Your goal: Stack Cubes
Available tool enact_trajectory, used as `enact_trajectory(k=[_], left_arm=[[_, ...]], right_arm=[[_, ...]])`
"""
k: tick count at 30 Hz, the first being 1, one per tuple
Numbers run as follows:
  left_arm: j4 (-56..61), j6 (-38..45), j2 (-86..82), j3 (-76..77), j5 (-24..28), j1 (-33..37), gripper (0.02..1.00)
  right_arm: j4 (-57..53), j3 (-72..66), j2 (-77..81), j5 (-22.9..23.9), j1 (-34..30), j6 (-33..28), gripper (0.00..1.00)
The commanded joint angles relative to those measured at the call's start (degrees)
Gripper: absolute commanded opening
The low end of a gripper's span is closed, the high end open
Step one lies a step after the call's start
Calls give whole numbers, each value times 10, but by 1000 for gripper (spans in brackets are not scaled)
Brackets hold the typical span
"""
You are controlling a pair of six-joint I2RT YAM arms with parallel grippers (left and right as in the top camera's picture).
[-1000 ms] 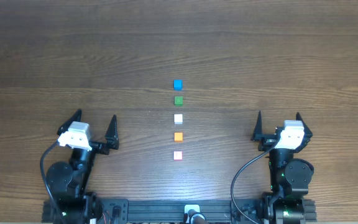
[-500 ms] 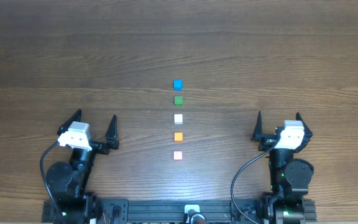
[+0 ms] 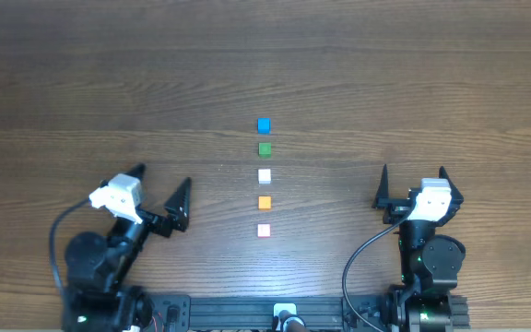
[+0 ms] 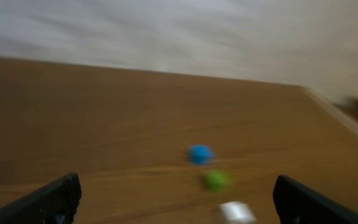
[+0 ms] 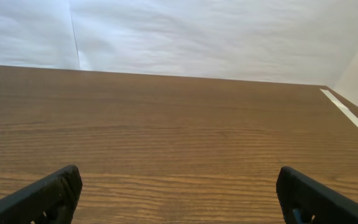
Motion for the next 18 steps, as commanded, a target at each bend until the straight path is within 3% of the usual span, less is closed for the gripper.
enact_trajectory(k=[1,4,7,12,18], left_arm=[[-81,-66,94,170,132,-52,993],[-167,-66,167,280,167,-74,991],[-289,-66,250,405,158,-98,991],[-457,-83,376,565,98,-136,982],[-518,-168,473,604,-2,-224,989]], right_arm=[[-2,-3,-5,-5,4,-3,991],[-2,-3,-5,-5,4,-2,991],[-2,-3,-5,-5,4,-3,991],[-2,-3,-5,-5,4,-2,991],[-2,-3,-5,-5,4,-3,993]])
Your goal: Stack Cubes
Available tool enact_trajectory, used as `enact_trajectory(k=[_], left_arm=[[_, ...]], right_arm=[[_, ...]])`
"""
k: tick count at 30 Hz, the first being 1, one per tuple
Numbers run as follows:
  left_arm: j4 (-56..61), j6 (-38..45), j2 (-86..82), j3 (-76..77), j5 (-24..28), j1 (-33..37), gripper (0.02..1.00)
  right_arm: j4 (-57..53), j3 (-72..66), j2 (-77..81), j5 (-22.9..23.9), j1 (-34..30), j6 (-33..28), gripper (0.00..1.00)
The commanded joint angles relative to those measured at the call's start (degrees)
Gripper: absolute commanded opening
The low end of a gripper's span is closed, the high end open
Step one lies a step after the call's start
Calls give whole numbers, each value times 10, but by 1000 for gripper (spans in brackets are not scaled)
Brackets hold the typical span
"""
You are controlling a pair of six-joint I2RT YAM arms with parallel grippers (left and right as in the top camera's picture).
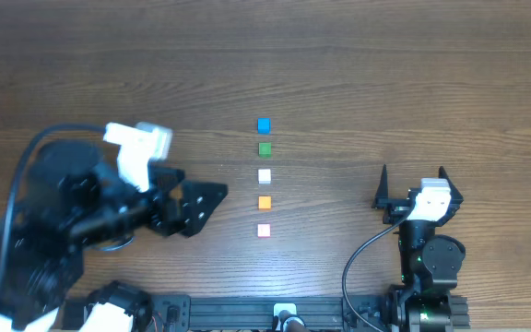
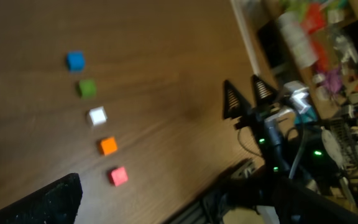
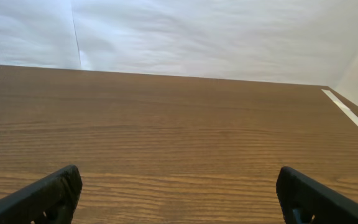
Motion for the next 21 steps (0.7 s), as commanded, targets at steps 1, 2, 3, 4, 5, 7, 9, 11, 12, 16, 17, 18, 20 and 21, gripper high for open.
enact_trajectory(k=[1,2,3,4,5,7,9,11,12,16,17,18,20,21], left_arm=[[-19,-88,63,11,-103,-76,993],[-19,-110,78,11,-126,-104,993],[-19,-130,91,11,-146,-129,993],[-19,-151,104,11,-169,-155,993],[-19,-176,119,11,-194,-187,996],[-20,-220,144,11,-235,-240,996],[-33,-282,176,11,-279,-292,993],[-52,-338,202,10,-305,-324,996],[-61,-364,216,8,-313,-340,996],[-53,-426,254,-19,-326,-381,993],[-48,-438,261,-29,-329,-387,996],[-42,-449,265,-41,-330,-392,996],[-22,-463,271,-70,-329,-396,991],[-4,-463,272,-88,-329,-397,985]], right_arm=[[-2,-3,-5,-3,3,-3,991],[-2,-3,-5,-3,3,-2,993],[-2,-3,-5,-3,3,-3,993],[-2,-3,-5,-3,3,-3,993],[-2,-3,-5,-3,3,-3,991],[-2,-3,-5,-3,3,-3,991],[-2,-3,-5,-3,3,-3,993],[-2,-3,-5,-3,3,-3,993],[-2,-3,-5,-3,3,-3,993],[-2,-3,-5,-3,3,-2,991],[-2,-3,-5,-3,3,-3,991],[-2,-3,-5,-3,3,-3,991],[-2,-3,-5,-3,3,-2,991],[-2,-3,-5,-3,3,-3,993]])
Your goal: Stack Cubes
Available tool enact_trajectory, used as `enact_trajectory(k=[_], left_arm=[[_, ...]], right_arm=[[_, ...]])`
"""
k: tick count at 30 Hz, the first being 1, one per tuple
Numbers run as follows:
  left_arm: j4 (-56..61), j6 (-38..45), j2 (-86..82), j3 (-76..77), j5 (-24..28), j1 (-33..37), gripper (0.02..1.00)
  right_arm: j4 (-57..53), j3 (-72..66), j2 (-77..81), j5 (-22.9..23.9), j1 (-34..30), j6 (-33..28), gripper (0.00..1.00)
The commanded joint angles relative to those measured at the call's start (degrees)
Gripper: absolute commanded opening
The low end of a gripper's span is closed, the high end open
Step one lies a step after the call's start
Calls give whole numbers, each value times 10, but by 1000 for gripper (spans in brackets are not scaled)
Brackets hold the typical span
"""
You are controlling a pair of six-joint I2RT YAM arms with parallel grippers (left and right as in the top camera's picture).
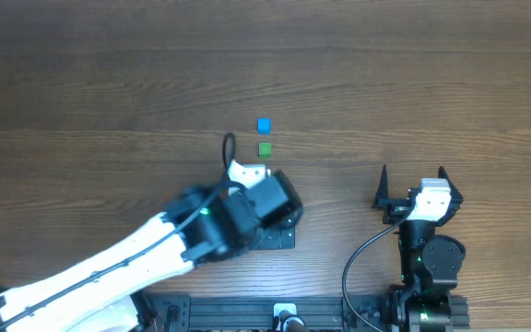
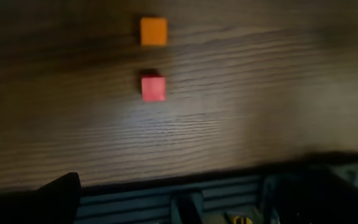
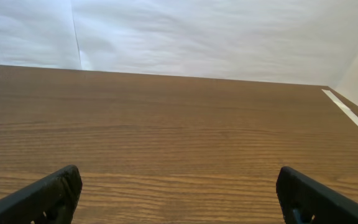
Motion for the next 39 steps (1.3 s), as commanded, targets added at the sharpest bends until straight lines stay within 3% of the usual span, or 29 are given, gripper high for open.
enact_trajectory(k=[1,12,39], left_arm=[[45,-63,10,-65,-28,-7,980],[182,-75,49,-164,-28,-5,965],[254,0,183,-163,-27,27,860]], right_arm=[[-2,-3,-5,-3,3,-3,991],[-2,-3,-5,-3,3,-3,993],[-2,-3,-5,-3,3,-3,991]])
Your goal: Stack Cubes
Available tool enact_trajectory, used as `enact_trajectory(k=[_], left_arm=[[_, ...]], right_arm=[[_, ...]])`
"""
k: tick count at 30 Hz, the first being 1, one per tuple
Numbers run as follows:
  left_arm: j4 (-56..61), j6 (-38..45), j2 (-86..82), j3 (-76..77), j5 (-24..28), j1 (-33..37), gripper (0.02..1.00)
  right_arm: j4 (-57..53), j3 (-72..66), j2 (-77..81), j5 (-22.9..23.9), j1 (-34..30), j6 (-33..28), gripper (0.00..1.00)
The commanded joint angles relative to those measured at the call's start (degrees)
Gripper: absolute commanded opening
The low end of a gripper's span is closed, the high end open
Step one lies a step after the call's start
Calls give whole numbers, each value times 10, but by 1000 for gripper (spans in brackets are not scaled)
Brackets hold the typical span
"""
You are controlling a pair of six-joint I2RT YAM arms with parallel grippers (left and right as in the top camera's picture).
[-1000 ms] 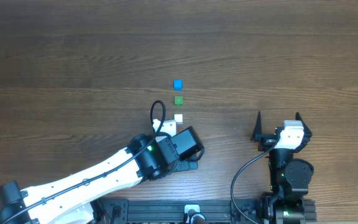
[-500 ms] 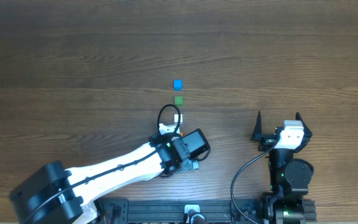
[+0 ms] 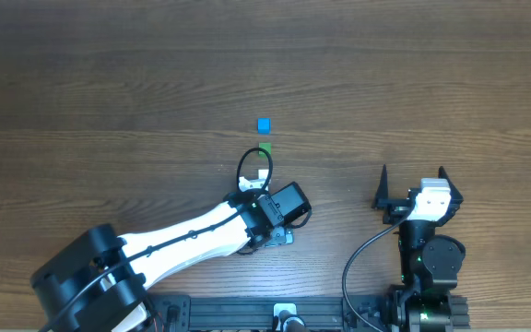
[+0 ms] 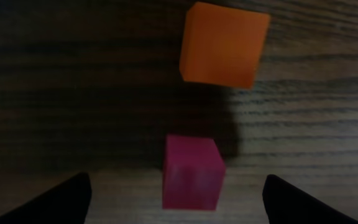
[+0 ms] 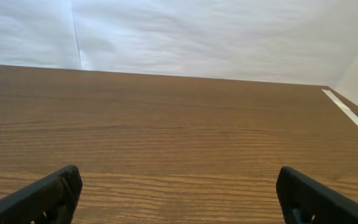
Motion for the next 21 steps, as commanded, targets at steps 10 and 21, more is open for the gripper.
enact_trajectory(k=[10,21], left_arm=[[12,26,31,-3,-9,3,746],[12,26,45,-3,-9,3,601]], right_arm=[[-2,-3,-5,-3,3,-3,991],[-2,-3,-5,-3,3,-3,991]])
